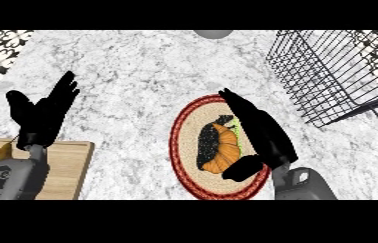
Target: Pick the croissant from the placemat and place it in the basket
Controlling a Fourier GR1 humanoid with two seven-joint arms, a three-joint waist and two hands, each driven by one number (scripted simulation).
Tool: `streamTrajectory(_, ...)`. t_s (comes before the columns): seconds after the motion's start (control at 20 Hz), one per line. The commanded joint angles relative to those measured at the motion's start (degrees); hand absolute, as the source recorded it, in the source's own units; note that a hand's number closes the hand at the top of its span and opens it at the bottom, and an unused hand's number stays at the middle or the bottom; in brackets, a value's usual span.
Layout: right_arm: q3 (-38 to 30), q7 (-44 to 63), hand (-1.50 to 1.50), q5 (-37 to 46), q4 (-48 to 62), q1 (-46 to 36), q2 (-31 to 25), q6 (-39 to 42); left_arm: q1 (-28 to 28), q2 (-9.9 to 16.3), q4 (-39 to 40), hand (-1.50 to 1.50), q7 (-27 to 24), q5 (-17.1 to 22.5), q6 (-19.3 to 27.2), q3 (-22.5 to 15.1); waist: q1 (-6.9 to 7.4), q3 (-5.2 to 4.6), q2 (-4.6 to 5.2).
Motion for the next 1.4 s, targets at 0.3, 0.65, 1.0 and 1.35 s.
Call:
streamTrajectory(0.3, -2.06, -7.76, -1.50, 3.86, 12.27, -0.10, 0.65, 1.65, -2.22, -1.80, 0.66, 0.00, 2.39, -3.22, -1.64, 2.43, -0.13, 0.00, 0.01)
streamTrajectory(0.65, -4.90, -13.75, -1.50, 4.41, 8.87, 4.30, -0.65, 3.18, -0.76, -4.36, 0.22, 0.00, 0.31, -5.67, -2.78, 4.70, -0.30, 0.00, -0.04)
streamTrajectory(1.0, -3.66, -15.25, -1.50, 5.90, 9.60, 4.52, 2.85, 4.04, 1.68, -5.05, -1.88, 0.00, 0.24, -5.63, -6.71, 6.06, -0.11, 0.00, -0.05)
streamTrajectory(1.35, -2.77, -14.09, -1.50, 10.44, 9.68, 6.03, 3.54, 3.41, -1.91, -6.85, 2.82, 0.00, -0.31, -8.71, -5.13, 7.40, -0.29, -0.01, -0.01)
